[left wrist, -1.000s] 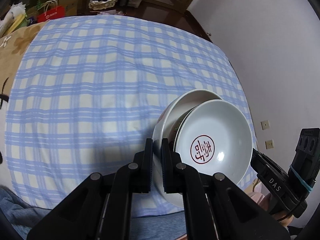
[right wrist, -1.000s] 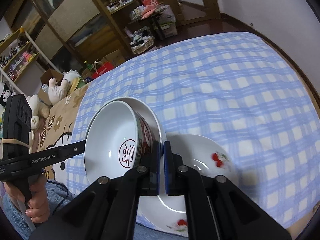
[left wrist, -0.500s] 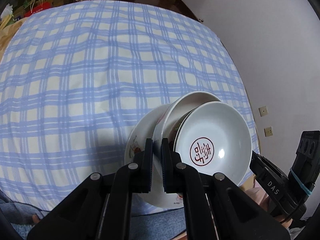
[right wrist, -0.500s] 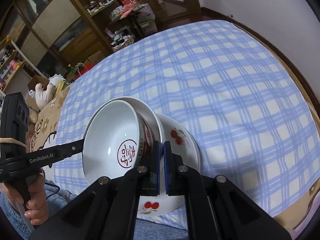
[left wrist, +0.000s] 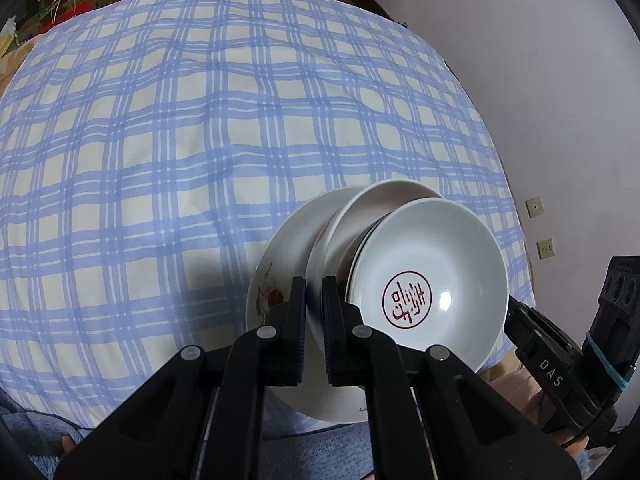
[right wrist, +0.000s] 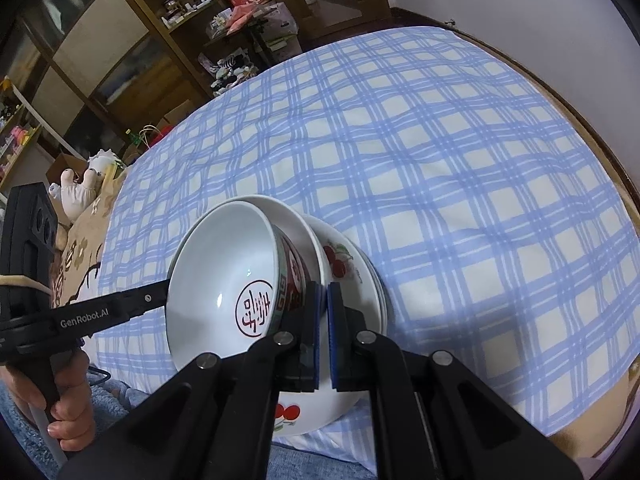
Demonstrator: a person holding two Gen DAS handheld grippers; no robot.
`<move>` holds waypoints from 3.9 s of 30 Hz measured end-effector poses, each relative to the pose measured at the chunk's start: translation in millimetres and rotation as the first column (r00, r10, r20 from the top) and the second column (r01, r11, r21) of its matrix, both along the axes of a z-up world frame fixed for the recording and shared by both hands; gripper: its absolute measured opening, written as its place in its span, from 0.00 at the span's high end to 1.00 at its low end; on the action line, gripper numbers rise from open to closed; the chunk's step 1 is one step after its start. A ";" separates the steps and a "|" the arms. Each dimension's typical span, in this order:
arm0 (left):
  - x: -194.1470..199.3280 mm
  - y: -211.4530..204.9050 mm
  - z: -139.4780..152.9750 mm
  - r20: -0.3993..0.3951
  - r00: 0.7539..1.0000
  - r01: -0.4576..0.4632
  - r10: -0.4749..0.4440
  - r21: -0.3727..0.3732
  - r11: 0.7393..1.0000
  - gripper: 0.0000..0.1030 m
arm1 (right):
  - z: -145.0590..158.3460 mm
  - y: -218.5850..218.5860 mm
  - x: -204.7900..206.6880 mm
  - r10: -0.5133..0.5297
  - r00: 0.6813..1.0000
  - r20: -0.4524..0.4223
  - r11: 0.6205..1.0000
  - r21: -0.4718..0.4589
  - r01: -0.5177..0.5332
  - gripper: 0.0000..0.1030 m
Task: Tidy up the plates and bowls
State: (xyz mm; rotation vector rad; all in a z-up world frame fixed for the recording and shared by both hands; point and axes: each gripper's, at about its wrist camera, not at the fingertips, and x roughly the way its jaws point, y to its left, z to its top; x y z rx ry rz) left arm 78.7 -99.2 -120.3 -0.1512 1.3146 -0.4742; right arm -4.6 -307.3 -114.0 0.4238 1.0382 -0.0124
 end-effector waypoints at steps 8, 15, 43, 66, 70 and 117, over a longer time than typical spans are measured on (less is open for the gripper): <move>-1.7 3.0 -0.6 -0.004 1.000 -0.004 0.004 -0.005 1.000 0.94 | -1.7 3.2 -5.7 0.005 1.000 0.015 1.000 -0.010 -0.005 0.93; -3.4 1.4 -0.2 0.033 0.999 0.001 -0.002 0.016 1.000 0.90 | -2.4 4.8 -8.3 0.009 0.999 0.045 1.000 -0.008 -0.008 0.93; -111.0 74.2 133.2 0.544 0.837 -0.137 0.055 0.112 0.984 0.48 | 116.7 3.9 -114.3 -0.002 0.925 0.380 0.979 -0.190 0.080 0.34; -168.7 61.4 122.5 0.733 0.680 -0.127 -0.030 0.158 0.979 0.06 | 105.3 29.2 -148.9 0.063 0.862 0.503 0.948 -0.300 0.106 0.00; -160.3 62.9 115.7 0.713 0.701 -0.132 -0.018 0.154 0.979 0.06 | 98.1 28.1 -143.8 0.057 0.871 0.488 0.943 -0.312 0.113 0.00; -138.8 56.7 93.7 0.642 0.766 -0.116 -0.025 0.177 0.977 0.06 | 78.0 21.6 -125.5 0.045 0.910 0.413 0.955 -0.286 0.082 0.00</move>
